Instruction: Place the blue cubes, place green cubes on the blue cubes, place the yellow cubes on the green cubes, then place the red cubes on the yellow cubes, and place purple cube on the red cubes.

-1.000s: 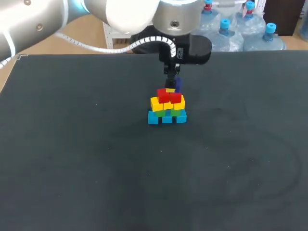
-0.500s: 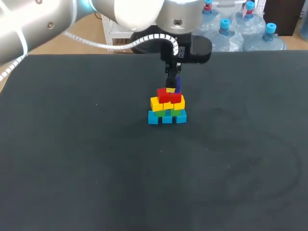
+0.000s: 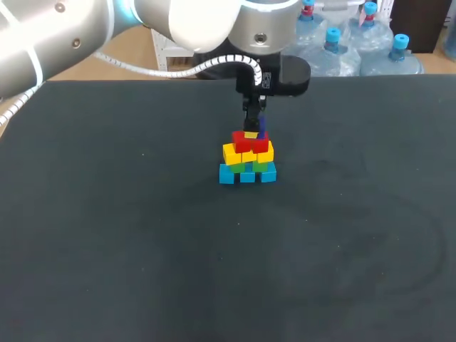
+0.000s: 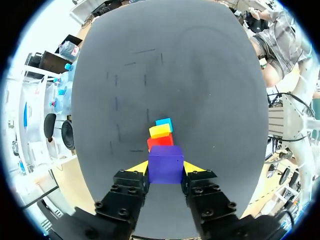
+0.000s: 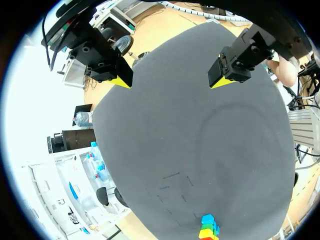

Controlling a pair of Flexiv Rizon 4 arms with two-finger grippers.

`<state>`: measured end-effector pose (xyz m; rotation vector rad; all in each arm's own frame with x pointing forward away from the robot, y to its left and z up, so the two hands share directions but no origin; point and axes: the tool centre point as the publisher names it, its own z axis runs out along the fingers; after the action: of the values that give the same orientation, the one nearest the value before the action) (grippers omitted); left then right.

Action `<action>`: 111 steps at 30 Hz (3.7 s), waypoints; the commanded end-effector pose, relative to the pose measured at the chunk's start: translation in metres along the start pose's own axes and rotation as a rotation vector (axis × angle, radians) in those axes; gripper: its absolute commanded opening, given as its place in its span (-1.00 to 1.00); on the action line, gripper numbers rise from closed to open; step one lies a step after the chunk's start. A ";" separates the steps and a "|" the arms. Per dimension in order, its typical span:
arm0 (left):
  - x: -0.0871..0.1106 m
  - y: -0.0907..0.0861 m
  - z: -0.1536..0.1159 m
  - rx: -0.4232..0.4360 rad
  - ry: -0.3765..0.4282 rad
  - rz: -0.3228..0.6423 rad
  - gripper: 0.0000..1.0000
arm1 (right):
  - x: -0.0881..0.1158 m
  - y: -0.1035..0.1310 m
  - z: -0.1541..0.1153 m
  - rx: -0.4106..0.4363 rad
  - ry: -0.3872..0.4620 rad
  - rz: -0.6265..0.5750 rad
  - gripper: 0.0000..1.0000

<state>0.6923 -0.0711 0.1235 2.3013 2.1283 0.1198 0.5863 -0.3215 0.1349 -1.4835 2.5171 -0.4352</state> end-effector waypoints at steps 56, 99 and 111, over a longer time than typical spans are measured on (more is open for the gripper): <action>0.004 0.004 0.012 0.049 -0.015 0.002 -1.00 | 0.000 0.000 0.001 0.001 0.000 0.000 1.00; 0.009 0.008 0.014 0.050 -0.022 0.001 -1.00 | 0.000 0.000 0.001 0.001 0.000 0.000 1.00; 0.009 0.009 0.014 0.054 -0.024 0.000 -0.29 | 0.000 0.000 0.001 0.001 0.000 0.000 1.00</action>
<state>0.7023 -0.0625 0.1107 2.3174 2.1478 0.0332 0.5863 -0.3215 0.1349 -1.4835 2.5171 -0.4352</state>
